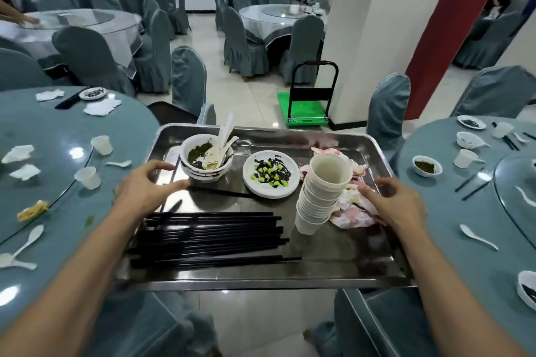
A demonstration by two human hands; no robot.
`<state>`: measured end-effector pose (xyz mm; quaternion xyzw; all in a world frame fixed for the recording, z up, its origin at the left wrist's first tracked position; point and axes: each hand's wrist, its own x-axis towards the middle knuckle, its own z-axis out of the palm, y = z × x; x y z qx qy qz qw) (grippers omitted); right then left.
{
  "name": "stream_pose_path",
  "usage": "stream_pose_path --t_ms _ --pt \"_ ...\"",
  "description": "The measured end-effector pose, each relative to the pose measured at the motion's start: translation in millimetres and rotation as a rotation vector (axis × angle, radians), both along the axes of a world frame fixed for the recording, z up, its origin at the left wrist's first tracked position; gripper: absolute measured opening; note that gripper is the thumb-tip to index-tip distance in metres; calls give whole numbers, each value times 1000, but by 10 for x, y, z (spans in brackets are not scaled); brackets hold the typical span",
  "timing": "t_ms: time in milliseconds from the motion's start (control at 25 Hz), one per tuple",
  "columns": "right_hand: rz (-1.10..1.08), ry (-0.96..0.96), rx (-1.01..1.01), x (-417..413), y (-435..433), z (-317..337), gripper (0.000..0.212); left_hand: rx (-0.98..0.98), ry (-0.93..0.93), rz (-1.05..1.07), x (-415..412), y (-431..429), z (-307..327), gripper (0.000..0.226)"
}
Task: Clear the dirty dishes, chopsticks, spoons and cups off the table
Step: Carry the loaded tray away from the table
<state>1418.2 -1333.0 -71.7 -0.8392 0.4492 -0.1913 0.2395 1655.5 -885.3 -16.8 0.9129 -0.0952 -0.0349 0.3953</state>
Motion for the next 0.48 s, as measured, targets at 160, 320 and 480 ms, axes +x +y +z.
stream_pose_path --t_ms 160,320,480 --pt "-21 10 8 597 -281 -2 95 -22 12 -21 687 -327 4 83" --pt "-24 -32 7 1282 -690 -51 92 -75 27 -29 1445 -750 -97 90" --pt "-23 -48 36 1902 -1154 -71 95 -45 23 -10 2083 -1259 -123 75"
